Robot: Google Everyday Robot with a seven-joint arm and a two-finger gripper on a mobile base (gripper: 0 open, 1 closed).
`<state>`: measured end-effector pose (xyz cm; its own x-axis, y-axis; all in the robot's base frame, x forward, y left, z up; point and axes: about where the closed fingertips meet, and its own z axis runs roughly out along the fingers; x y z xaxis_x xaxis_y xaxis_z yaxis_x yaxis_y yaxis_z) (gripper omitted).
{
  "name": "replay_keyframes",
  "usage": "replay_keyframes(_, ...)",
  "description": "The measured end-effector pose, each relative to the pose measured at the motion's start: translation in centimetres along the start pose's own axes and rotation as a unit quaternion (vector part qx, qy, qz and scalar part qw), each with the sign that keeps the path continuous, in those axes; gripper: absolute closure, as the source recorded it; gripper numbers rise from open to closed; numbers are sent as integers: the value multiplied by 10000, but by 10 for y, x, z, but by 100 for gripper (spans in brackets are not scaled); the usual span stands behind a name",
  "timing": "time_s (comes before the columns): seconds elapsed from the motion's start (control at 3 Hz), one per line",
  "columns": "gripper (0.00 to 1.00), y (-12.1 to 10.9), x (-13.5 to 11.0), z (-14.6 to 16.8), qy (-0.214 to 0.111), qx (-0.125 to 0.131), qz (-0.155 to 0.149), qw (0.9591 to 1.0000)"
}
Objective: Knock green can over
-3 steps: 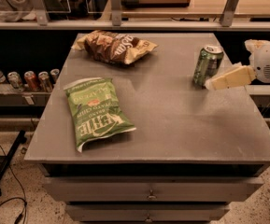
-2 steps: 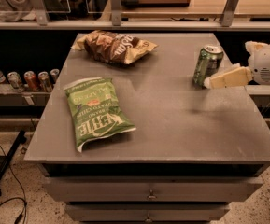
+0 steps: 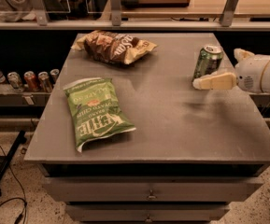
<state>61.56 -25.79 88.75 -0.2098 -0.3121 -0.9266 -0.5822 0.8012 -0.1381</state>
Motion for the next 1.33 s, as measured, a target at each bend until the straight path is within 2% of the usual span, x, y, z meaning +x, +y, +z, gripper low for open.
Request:
replay_keyframes(0.33, 0, 4, 2, 19, -320, -9, 161, 9994)
replay_keyframes(1.0, 0, 6, -5, 49, -870, -78, 344, 9956)
replay_keyframes(1.33, 18, 7, -7, 56, -1048, -102, 396, 9936)
